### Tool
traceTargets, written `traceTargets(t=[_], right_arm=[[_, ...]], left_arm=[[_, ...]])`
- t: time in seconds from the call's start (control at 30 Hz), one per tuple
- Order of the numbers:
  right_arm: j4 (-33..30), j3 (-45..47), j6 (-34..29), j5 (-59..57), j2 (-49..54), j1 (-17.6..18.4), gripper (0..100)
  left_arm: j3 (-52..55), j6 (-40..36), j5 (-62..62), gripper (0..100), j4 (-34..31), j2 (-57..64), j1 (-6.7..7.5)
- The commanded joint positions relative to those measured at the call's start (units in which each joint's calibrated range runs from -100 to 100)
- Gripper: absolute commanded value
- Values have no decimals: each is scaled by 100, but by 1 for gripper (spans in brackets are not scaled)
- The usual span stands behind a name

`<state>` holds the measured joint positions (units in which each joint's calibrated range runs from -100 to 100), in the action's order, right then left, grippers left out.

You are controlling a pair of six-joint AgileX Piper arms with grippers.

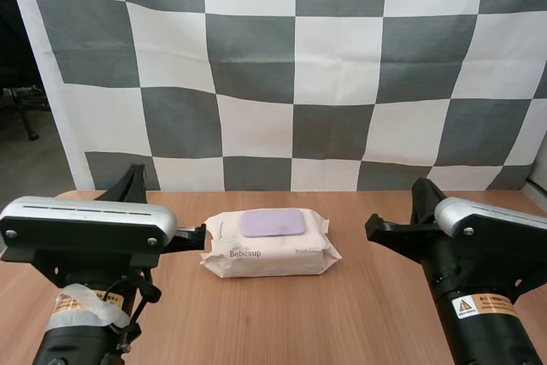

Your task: Open the wet wipes lid

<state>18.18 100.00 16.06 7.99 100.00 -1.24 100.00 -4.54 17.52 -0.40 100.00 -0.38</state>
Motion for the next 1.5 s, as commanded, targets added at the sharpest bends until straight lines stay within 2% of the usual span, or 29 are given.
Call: traceTargets(t=[0.0, 0.07, 0.1, 0.2, 0.27, 0.33, 0.43, 0.5, 0.53, 0.6, 0.73, 0.87, 1.0, 1.1, 1.17, 1.3, 1.37, 1.47], right_arm=[[-54, 0, -6, 9201, 0, -3, 0], [-218, 0, -6, 9201, 0, -3, 0], [-270, 0, -6, 9201, 0, -3, 0], [-283, -215, -6, 9201, 0, -3, 0], [-359, -513, 55, 9089, 0, -3, 0], [-482, -919, 278, 7782, 0, -3, 0], [-812, -1830, 473, 4966, 0, -3, 0], [-1437, -2538, 609, 3147, -178, -3, 0], [-1866, -3021, 609, 2146, -377, -3, 0], [-2581, -3702, 496, 1179, -764, -3, 0], [-3479, -5082, 530, -550, -1709, -3, 0], [-4016, -6157, 833, -2818, -2658, -3, 0], [-3937, -6666, 1826, -5198, -3528, -3, 0], [-3769, -6682, 2514, -6823, -4130, -3, 0], [-3540, -6586, 2785, -7549, -4426, -3, 0], [-3064, -6385, 3348, -8208, -4724, -3, 0], [-2773, -6303, 3683, -8533, -4801, -3, 0], [-2326, -6086, 3974, -8653, -4847, -3, 0]], left_arm=[[0, 95, 6779, 0, -37, 0, -1], [0, 95, 8057, 0, -313, 0, -1], [0, 95, 8248, 0, -449, 0, -1], [-129, 232, 8209, 0, -545, 0, -1], [-391, 244, 7203, 0, -523, 0, -1], [-766, 244, 5551, 0, -402, 0, -1], [-1612, 244, 2995, 0, -352, 0, -1], [-2318, 244, 1582, 0, -443, -85, -1], [-2668, 244, 1136, 0, -554, -221, -1], [-3320, 244, 765, 0, -835, -535, -1], [-4583, 318, 190, 0, -1617, -1363, -1], [-5551, 318, -1275, 0, -2350, -2152, -8], [-6040, 326, -3166, 0, -3293, -2800, -8], [-6068, 715, -4863, 0, -3427, -3321, -8], [-6068, 1319, -6304, 0, -3154, -3727, -8], [-6056, 2364, -8674, 0, -2480, -4525, -8], [-6010, 2187, -9050, 0, -2306, -4778, -8], [-5900, 2176, -9012, 0, -1516, -4830, -8]])
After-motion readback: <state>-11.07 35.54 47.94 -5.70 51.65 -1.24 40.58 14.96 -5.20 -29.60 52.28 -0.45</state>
